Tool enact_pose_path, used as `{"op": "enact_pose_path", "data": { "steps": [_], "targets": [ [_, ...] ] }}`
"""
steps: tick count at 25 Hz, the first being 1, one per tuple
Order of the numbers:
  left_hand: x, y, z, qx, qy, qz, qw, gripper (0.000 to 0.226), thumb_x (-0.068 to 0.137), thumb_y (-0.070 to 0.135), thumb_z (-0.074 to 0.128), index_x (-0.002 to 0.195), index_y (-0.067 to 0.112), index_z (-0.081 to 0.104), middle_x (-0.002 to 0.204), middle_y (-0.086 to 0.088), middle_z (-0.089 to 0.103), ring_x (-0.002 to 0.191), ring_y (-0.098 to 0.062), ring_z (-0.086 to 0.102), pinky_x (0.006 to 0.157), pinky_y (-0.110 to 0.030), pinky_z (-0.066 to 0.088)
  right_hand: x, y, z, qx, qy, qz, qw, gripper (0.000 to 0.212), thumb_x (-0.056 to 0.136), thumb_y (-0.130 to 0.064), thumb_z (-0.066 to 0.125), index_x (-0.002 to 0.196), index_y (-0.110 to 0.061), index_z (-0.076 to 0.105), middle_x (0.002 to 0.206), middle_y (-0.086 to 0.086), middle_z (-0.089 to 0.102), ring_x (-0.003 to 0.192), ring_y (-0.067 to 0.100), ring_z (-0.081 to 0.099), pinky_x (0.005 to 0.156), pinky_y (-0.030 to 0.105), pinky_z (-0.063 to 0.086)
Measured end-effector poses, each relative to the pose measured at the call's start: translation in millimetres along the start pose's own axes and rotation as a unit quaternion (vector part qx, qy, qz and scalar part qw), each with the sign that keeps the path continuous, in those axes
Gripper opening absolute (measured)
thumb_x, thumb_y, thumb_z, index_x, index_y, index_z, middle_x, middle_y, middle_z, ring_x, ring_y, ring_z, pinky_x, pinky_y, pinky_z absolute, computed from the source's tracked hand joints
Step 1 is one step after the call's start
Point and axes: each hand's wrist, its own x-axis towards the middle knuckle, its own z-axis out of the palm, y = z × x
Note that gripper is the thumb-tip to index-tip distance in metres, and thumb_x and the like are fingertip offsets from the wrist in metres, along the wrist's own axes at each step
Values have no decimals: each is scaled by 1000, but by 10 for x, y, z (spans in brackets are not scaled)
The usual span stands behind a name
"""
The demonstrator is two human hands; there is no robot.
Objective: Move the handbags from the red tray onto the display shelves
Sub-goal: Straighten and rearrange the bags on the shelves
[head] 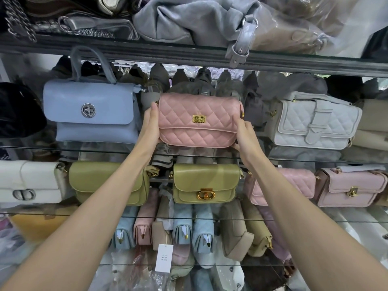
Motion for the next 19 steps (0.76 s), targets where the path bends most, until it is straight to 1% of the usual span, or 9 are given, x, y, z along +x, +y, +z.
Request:
{"op": "enact_pose_path", "data": {
  "steps": [2,3,5,8,10,12,14,16,19],
  "targets": [
    [0,13,-6,5,-5,-3,1000,71,88,82,24,142,38,41,133,20,54,130,-9,52,115,-48,40,7,6,-13,1,-4,-3,1000,42,82,-68,51,107,-33,51,120,-10,60,118,16,60,108,47,48],
    [-3,19,-8,6,-6,-4,1000,76,84,84,25,142,39,41,135,20,54,130,-9,52,115,-48,40,14,12,-25,3,-6,-4,1000,38,84,-67,52,104,-35,51,118,-12,60,118,15,60,107,46,48],
    [2,13,-17,9,-4,-2,1000,79,81,85,24,142,39,42,133,21,54,130,-9,52,115,-49,40,24,22,-41,7,-9,-3,1000,36,90,-64,52,108,-32,51,117,-12,59,118,15,60,105,44,50],
    [3,-3,-20,6,-5,6,1000,73,82,84,25,138,42,44,127,25,55,129,-9,53,114,-50,40,13,13,-34,7,-14,-2,1000,60,78,-72,52,120,-29,51,123,-9,61,118,15,61,106,46,50],
    [-6,-6,-21,4,-7,7,1000,74,79,86,25,135,43,44,128,24,56,129,-8,53,114,-50,41,22,-13,-30,18,-14,5,1000,75,72,-74,51,129,-26,54,130,-6,63,118,16,62,105,46,51],
    [-12,-4,-22,7,-7,7,1000,83,74,90,26,137,40,46,133,19,57,129,-9,54,114,-49,41,37,-25,-26,23,-12,11,1000,82,71,-75,49,136,-26,54,134,-6,64,119,15,63,105,47,50],
    [-5,-6,-37,4,2,6,1000,89,73,91,27,141,38,47,138,14,58,129,-10,54,113,-48,42,36,-19,-8,13,-8,9,1000,83,70,-78,48,136,-27,55,134,-6,64,120,16,62,106,47,49],
    [-37,15,-34,-8,0,5,1000,77,82,86,26,138,39,51,137,11,61,127,-10,57,111,-49,45,-5,-26,-12,9,3,9,1000,86,69,-81,47,136,-29,55,134,-6,64,121,16,62,107,48,48],
    [-47,19,-26,-49,1,-10,999,55,99,72,20,121,40,59,130,7,65,120,-10,61,106,-48,49,-13,-25,0,6,5,8,1000,98,68,-89,41,144,-28,50,141,-7,60,126,17,59,109,48,46]
  ]
}}
